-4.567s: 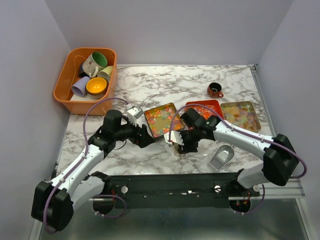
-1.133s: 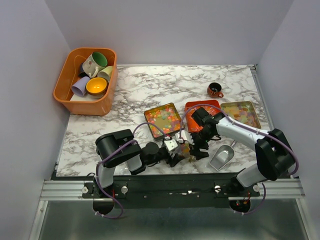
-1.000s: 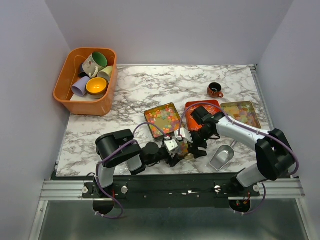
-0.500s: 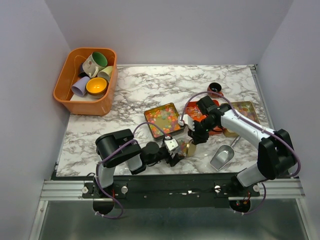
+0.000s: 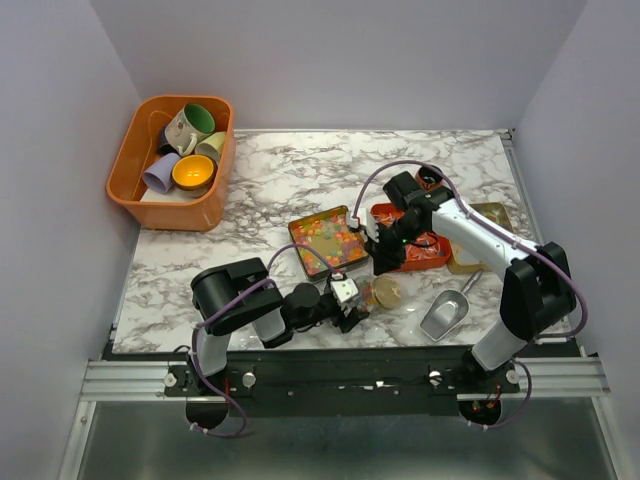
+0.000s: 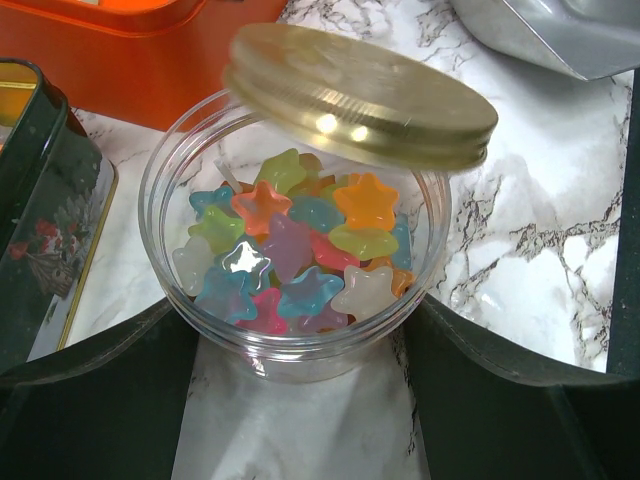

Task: Pack the candies
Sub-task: Screw the bottle lid onto the packing bottle.

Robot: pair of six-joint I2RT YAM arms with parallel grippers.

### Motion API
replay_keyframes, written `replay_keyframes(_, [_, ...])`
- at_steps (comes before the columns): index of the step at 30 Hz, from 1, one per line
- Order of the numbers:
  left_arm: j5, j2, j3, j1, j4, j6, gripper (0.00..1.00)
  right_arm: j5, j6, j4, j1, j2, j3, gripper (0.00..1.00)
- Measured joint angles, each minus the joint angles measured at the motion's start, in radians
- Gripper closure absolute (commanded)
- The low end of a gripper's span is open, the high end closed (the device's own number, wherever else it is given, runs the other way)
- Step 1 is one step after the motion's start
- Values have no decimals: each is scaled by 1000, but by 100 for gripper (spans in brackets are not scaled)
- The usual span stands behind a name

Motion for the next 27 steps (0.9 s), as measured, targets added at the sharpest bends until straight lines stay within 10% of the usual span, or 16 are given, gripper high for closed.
replay_keyframes(9, [0, 0, 9, 0, -11, 3, 95, -24, 32, 6, -6, 63, 31, 51])
replay_keyframes(17, [0, -8, 25, 0, -47, 8, 36, -21, 19, 5, -114, -80, -24, 18])
replay_keyframes(27, [2, -82, 10, -6, -145, 9, 24, 13, -163, -4, -112, -256, -296, 0])
